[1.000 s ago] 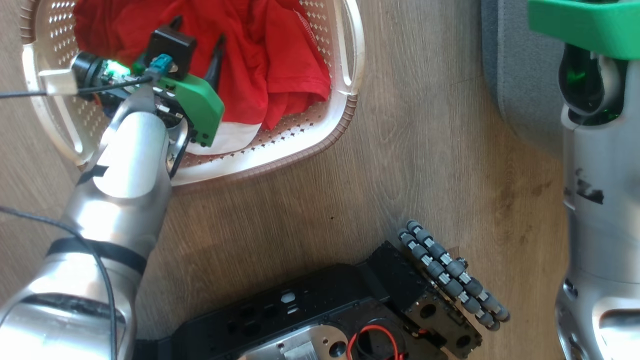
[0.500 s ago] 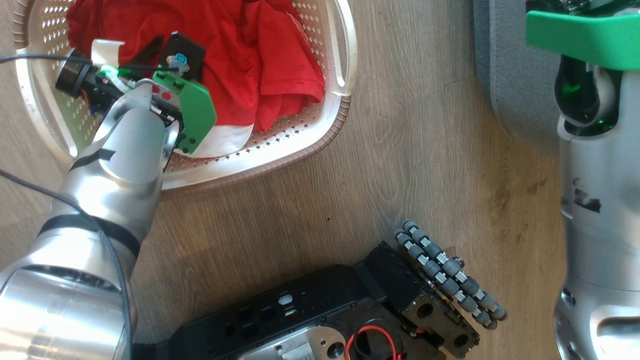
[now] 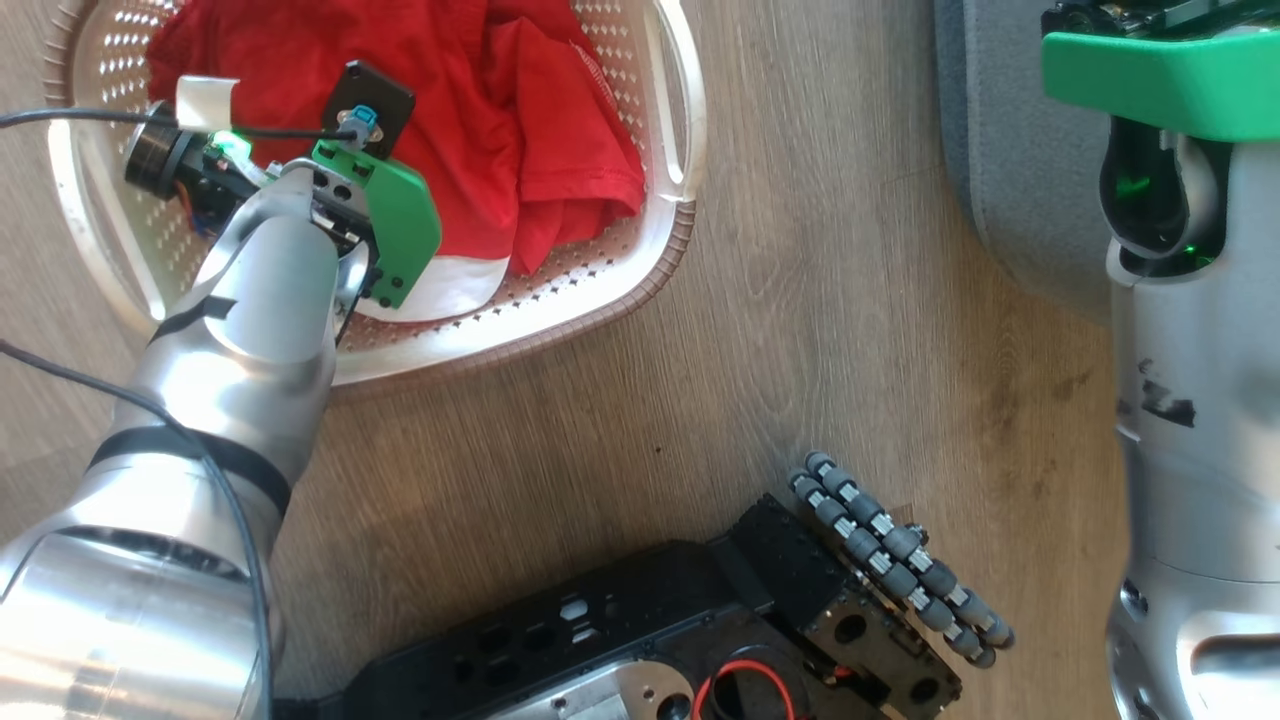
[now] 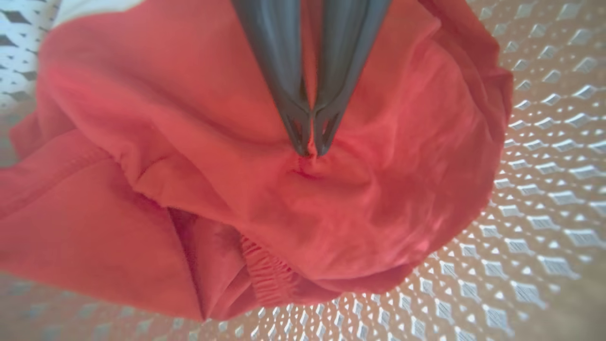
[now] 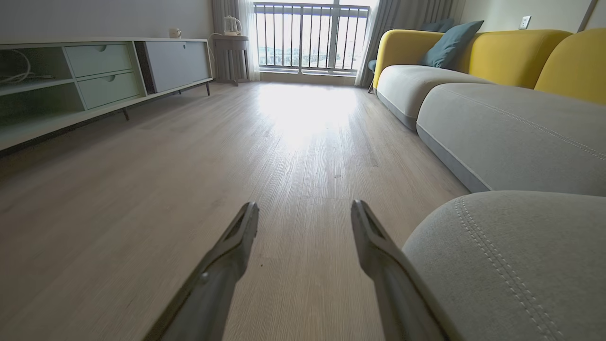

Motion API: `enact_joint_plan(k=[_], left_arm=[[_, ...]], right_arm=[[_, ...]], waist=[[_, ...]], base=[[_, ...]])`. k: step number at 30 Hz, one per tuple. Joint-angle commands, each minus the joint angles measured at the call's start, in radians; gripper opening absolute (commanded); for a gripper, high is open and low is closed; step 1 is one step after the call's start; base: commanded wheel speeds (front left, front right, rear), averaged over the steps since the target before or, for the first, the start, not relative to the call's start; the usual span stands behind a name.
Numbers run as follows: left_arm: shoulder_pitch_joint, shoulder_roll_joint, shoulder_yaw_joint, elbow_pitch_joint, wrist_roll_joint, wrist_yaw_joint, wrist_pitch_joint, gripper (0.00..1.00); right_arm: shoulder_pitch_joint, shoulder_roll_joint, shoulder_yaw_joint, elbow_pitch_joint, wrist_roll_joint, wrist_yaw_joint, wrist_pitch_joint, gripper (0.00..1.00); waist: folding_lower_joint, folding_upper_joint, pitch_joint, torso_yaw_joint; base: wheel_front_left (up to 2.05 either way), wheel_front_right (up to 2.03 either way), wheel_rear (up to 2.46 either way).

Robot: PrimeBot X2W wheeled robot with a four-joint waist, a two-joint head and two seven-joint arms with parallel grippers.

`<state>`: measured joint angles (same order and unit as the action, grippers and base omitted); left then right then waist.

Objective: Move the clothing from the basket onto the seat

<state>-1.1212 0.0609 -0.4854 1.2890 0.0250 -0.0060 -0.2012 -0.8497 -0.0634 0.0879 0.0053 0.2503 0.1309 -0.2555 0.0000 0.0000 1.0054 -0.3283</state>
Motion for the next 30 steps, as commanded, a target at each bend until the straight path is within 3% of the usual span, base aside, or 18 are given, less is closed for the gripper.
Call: enact_joint_plan(k=[1, 8, 13, 30], left_arm=[[0.021, 0.001, 0.015, -0.011, -0.016, -0.002, -0.024, 0.00], [0.070, -0.009, 0.018, -0.056, -0.073, -0.021, -0.056, 0.00], [0.130, -0.010, -0.016, -0.171, -0.153, -0.045, -0.060, 0.00], [0.304, -0.011, -0.147, -0.452, -0.375, -0.005, -0.060, 0.00]], right_arm=[[0.025, 0.013, 0.002, -0.018, 0.006, 0.000, -0.006, 1.00], [0.073, 0.013, -0.014, 0.045, -0.027, 0.000, -0.006, 1.00], [0.117, 0.013, -0.013, 0.102, -0.021, 0.000, -0.006, 1.00], [0.308, -0.011, -0.020, 0.258, -0.038, 0.000, -0.006, 1.00]], waist=[[0.0000, 0.0000, -0.021, 0.006], [0.0000, 0.0000, -0.121, 0.060], [0.0000, 0.0000, -0.205, 0.102], [0.0000, 0.0000, -0.550, 0.237]], base=[[0.00, 0.00, 0.00], [0.00, 0.00, 0.00], [0.00, 0.00, 0.00], [0.00, 0.00, 0.00]])
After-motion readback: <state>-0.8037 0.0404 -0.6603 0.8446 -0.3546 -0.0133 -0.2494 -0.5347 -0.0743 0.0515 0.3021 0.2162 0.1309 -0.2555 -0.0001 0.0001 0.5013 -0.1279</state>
